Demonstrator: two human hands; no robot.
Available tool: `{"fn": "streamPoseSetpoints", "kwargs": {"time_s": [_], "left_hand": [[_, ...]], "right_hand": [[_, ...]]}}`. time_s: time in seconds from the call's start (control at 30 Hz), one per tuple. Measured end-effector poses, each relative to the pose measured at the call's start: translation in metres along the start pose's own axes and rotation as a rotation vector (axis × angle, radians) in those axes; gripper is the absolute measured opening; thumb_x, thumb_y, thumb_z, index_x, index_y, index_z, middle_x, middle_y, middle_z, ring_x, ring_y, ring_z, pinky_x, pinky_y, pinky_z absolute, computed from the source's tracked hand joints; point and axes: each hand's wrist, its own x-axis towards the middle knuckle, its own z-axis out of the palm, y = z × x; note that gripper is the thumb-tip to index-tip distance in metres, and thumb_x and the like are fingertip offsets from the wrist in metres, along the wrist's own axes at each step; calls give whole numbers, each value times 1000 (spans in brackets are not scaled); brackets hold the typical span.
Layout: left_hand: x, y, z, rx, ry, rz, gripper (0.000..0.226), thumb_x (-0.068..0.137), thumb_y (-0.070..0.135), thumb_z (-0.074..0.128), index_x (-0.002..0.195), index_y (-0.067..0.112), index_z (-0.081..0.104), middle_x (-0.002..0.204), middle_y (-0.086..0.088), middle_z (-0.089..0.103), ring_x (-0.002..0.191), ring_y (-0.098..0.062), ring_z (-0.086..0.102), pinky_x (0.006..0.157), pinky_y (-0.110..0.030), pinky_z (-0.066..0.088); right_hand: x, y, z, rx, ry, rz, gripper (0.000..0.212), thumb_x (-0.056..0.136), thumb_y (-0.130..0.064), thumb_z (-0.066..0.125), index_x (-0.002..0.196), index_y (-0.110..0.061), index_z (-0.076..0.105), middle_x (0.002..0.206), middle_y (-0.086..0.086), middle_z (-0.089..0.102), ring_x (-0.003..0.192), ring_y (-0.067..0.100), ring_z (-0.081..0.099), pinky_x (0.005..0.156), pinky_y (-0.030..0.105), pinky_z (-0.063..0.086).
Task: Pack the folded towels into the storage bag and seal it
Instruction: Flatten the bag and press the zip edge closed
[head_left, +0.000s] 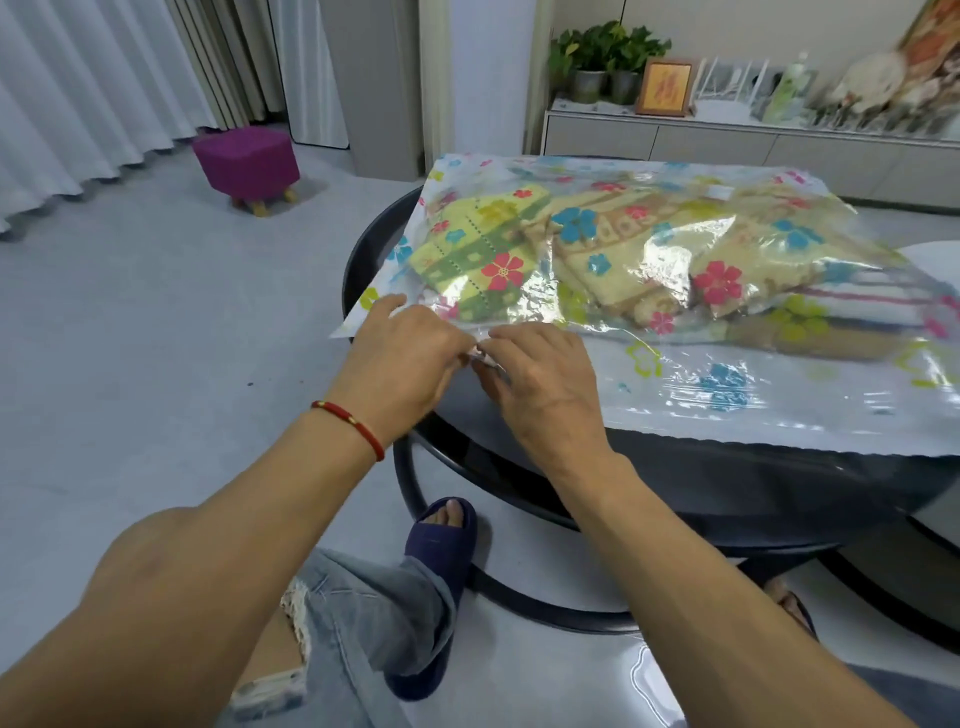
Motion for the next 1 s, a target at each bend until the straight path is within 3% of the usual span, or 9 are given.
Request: {"fn": "streamPoseSetpoints", "kwargs": {"time_s": [0.17,0.23,0.37,0.47,0.53,0.6,0.67,0.8,1.0], "left_hand": [[-4,-15,5,-152,107,46,22,94,32,60,108,29,76,93,-7,74,92,-34,64,84,-45,47],[-10,-21,6,-190,163,23,20,91,27,64,104,25,78,90,-11,75,88,-38,67,78,-48,50],[-9,-21,0,-189,174,8,36,90,41,50,99,24,80,86,-14,75,83,-40,69,69,-45,52],[-4,-6,-4,-107,171,8,26,83,24,57,98,20,78,94,-13,75,96,-38,68,73,-47,53],[4,24,-5,-62,181,91,37,76,12,60,111,14,72,107,-10,72,102,-37,63,77,-49,51],[17,69,-4,-25,166,234,42,80,21,66,121,14,64,116,-5,69,107,-35,59,84,-48,47],[35,110,2,3,90,302,37,90,35,58,124,19,59,114,-1,64,106,-30,56,81,-42,41],[68,136,5,51,0,286,26,101,33,42,113,28,65,101,1,58,97,-27,56,66,-37,27],[61,126,3,-64,77,341,19,96,23,56,93,22,74,83,-2,62,77,-31,58,57,-36,30]], "right_hand": [[-23,30,-21,-133,-63,-58,9,89,-10,75,97,-10,79,117,7,77,118,40,68,93,49,52],[-34,51,-38,-159,-54,-55,10,87,-10,77,98,-10,79,115,6,78,118,40,68,95,52,53],[-58,104,-77,-215,-20,-38,15,83,-8,81,97,-11,81,108,5,80,110,39,73,94,53,55],[-68,121,-95,-235,-35,-42,18,80,-4,84,97,-8,81,104,7,81,105,37,75,94,55,56],[-66,119,-95,-224,-24,-52,17,80,-1,83,96,-5,79,103,8,80,104,36,75,93,54,57],[-61,115,-94,-208,0,-72,15,80,0,81,94,-5,79,104,9,80,105,36,75,92,52,57],[-58,114,-95,-202,4,-95,14,80,-1,81,93,-5,80,108,8,80,110,40,73,91,54,56],[-59,125,-104,-237,-42,-120,17,72,2,85,86,-7,80,119,7,78,119,46,67,93,58,53],[-78,165,-136,-306,-71,-90,5,80,-4,78,83,-8,78,116,2,78,121,42,66,99,59,50]]}}
